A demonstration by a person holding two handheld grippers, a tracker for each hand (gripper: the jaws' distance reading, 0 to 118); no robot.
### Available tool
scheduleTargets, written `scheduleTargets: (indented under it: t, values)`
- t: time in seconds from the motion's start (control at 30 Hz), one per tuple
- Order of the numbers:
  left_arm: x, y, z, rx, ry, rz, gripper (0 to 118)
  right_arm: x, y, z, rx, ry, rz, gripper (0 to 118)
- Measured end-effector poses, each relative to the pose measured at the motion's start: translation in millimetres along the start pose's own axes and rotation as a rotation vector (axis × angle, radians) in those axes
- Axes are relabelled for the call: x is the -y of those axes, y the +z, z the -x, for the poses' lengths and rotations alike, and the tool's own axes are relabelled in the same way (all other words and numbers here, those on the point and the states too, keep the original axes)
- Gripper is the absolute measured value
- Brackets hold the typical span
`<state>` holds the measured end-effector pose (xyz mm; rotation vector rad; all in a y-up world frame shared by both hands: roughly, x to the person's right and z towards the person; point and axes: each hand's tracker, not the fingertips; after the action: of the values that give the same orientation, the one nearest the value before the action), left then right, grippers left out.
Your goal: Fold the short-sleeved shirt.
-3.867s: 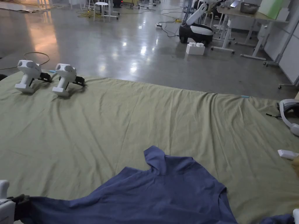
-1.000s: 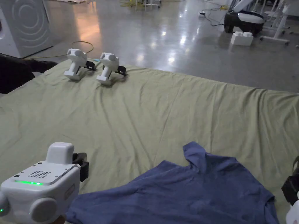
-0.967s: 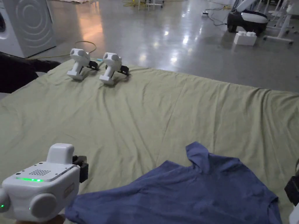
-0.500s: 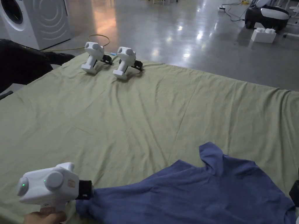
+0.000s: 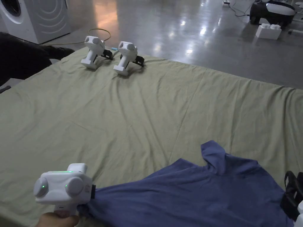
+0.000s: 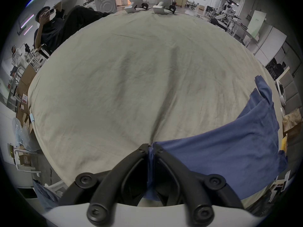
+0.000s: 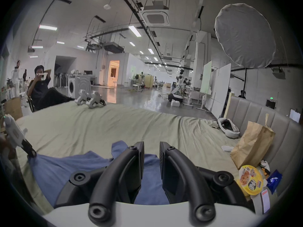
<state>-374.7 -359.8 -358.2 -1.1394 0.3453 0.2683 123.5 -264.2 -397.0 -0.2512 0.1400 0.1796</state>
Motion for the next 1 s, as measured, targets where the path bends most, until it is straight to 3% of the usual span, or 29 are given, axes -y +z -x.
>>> scheduleTargets:
  t: [0.1, 0.2, 0.4, 0.43, 0.5, 0.63, 0.67, 0.7, 0.77, 0.8, 0.9, 1.0]
  values:
    - [1.9, 3.7, 8.1, 0.022, 0.035, -0.021, 7, 13.4, -2.0, -2.8, 0.044, -0.101, 0.077, 23]
    - [2.4, 6.4, 11.0, 0.032, 0.032, -0.035, 7, 21.0, -9.7, -8.5, 0.029, -0.167, 0.105, 22]
    - [4.6, 19.4, 3.0, 0.032, 0.006, -0.063, 7, 6.0, -58.8, -8.7, -0.054, -0.081, 0.221, 6]
    - [4.9, 21.2, 2.2, 0.034, 0.006, -0.067, 7, 2.9, -71.5, -10.7, -0.079, -0.099, 0.24, 5]
    - [5.2, 24.0, 1.9, 0.041, 0.001, -0.074, 7, -4.0, -102.5, -15.3, -0.098, -0.121, 0.296, 5]
    - [3.8, 33.1, -4.6, 0.039, -0.017, -0.088, 7, -14.8, -171.6, -22.3, -0.163, -0.089, 0.453, 6]
    - [2.0, 31.6, -4.4, 0.036, -0.024, -0.09, 7, -16.6, -190.7, -23.6, -0.177, -0.081, 0.506, 12]
    - [1.5, 32.0, -4.8, 0.034, -0.028, -0.092, 7, -17.9, -206.4, -23.7, -0.197, -0.079, 0.557, 28]
    - [1.1, 34.0, -6.0, 0.034, -0.034, -0.094, 7, -17.0, -238.2, -26.4, -0.246, -0.095, 0.676, 45]
    - [0.6, 33.7, -7.4, 0.03, -0.04, -0.094, 7, -14.9, -251.9, -24.6, -0.231, -0.077, 0.715, 60]
    - [1.1, 34.8, -10.7, 0.021, -0.062, -0.101, 7, -6.4, -282.9, -17.2, -0.192, 0.002, 0.794, 66]
    - [2.3, 34.3, -12.4, 0.018, -0.071, -0.098, 7, 5.2, -309.9, -11.7, -0.202, -0.009, 0.878, 70]
